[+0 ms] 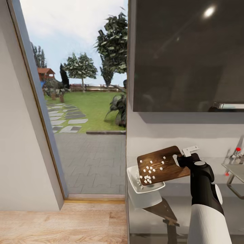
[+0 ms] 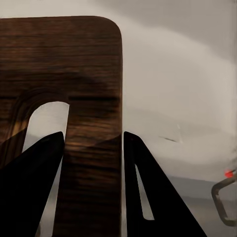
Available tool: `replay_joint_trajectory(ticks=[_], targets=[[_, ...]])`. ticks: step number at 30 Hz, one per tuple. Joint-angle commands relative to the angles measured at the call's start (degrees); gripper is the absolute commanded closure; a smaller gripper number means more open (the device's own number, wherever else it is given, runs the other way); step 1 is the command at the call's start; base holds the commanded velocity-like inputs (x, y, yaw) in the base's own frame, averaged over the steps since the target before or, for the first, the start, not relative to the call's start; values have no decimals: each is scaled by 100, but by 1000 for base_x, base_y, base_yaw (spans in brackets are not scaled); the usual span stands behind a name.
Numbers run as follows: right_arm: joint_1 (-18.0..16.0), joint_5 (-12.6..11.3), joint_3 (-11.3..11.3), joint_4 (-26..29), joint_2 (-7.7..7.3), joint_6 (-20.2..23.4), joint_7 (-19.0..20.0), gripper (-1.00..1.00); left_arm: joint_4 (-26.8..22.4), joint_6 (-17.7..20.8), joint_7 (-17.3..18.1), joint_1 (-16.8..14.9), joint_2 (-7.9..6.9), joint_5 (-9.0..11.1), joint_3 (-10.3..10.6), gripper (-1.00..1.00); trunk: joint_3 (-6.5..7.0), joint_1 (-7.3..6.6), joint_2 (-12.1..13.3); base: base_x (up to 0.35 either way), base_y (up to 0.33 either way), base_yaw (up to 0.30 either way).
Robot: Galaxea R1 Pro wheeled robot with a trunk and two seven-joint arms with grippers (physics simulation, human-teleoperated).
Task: In the kitchen, take the Vidalia onion out of the sink, dice it on the chopping board with the paring knife, put the diced onion into the bowl on the countertop, then place both the paring knife and the chopping board into the sink.
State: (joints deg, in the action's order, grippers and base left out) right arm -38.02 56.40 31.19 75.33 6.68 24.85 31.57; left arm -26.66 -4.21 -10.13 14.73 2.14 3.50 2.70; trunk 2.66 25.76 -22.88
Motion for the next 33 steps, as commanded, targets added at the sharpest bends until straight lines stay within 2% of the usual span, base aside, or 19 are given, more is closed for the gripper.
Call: replay_joint_trajectory(ticks=[1, 26, 30, 33], targets=[[-4, 43, 15, 8, 7, -10, 51, 100, -6, -12, -33, 4, -3, 37, 29, -100, -1, 2, -4, 0, 0, 0], [-4, 29, 19, 8, 8, -278, 52, 100, -6, -10, -33, 3, -3, 37, 29, -100, -1, 2, -4, 0, 0, 0], [4, 11, 98, 35, 105, -270, 16, 100, 16, -9, -33, 4, -3, 28, 38, -100, -1, 2, -4, 0, 0, 0], [4, 11, 98, 35, 105, -270, 16, 100, 14, -9, -33, 4, -3, 28, 38, -100, -1, 2, -4, 0, 0, 0]])
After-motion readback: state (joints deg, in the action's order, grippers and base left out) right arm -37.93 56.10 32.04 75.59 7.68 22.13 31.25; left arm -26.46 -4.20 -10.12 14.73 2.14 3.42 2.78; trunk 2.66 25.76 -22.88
